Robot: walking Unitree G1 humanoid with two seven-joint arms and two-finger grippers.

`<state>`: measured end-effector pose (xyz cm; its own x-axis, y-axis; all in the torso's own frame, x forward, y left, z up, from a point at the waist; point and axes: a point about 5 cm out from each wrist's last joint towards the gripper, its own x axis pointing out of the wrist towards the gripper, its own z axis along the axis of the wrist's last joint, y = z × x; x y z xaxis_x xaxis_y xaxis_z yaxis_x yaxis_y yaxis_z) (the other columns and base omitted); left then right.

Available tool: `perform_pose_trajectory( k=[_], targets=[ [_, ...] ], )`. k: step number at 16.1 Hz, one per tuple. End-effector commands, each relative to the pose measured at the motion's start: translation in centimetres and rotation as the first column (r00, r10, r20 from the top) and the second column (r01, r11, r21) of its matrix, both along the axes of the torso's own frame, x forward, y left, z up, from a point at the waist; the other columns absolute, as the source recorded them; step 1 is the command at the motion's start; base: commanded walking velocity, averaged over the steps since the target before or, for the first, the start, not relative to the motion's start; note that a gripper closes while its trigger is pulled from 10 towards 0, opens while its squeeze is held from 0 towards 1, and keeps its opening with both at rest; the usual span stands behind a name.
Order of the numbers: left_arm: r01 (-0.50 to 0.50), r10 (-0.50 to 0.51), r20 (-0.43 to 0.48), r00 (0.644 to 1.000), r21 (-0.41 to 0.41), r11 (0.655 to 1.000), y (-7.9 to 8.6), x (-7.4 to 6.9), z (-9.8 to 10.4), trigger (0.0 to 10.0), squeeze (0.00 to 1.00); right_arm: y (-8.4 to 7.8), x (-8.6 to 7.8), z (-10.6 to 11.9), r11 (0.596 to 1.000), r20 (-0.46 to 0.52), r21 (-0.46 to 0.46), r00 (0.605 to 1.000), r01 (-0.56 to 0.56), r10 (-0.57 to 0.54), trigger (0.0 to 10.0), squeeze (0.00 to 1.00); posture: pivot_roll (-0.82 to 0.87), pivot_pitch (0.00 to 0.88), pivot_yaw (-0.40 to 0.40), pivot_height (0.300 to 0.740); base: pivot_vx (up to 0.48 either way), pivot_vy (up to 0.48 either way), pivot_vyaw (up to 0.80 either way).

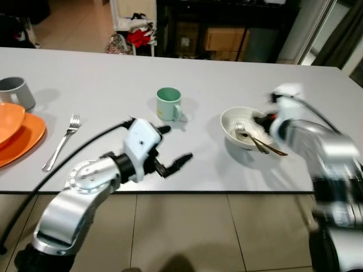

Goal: Setting the table

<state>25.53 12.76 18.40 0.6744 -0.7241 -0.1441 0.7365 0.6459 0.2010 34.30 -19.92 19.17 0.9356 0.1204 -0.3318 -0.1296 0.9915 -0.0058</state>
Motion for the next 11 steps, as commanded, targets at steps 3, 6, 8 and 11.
perform_pose_trajectory(
  k=[3, 6, 8, 11],
  targets=[
    [-0.094, 0.094, 0.012, 0.995, -0.035, 0.995, 0.7, -0.9, 0.1, 10.0, 0.0, 1.3, -6.1, 1.8, 0.975, 0.277, 0.205, 0.96, -0.082, 0.023, 10.0, 1.0, 0.05, 0.0, -0.091, 0.74, 0.0, 0.0, 0.0],
    [-0.229, 0.229, -0.018, 0.973, -0.055, 0.972, 1.2, -0.3, -0.5, 10.0, 0.0, 3.3, -9.8, 0.4, 0.991, 0.361, 0.084, 0.93, -0.1, 0.063, 10.0, 1.0, 0.02, 0.0, -0.051, 0.74, 0.0, 0.0, 0.8],
    [-0.259, 0.259, -0.011, 0.966, -0.038, 0.965, 1.1, -0.2, -0.6, 10.0, 0.0, 3.5, -10.7, 0.7, 0.996, 0.398, 0.033, 0.915, -0.079, 0.06, 10.0, 1.0, 0.02, 0.0, -0.051, 0.74, 0.0, 0.0, 0.8],
    [-0.303, 0.305, 0.01, 0.952, -0.083, 0.949, 0.3, -0.2, -0.4, 10.0, 0.0, 3.8, -11.4, -0.6, 0.997, 0.379, -0.032, 0.922, -0.068, 0.075, 10.0, 1.0, 0.02, 0.0, -0.058, 0.74, 0.0, 0.0, 0.8]
  ],
)
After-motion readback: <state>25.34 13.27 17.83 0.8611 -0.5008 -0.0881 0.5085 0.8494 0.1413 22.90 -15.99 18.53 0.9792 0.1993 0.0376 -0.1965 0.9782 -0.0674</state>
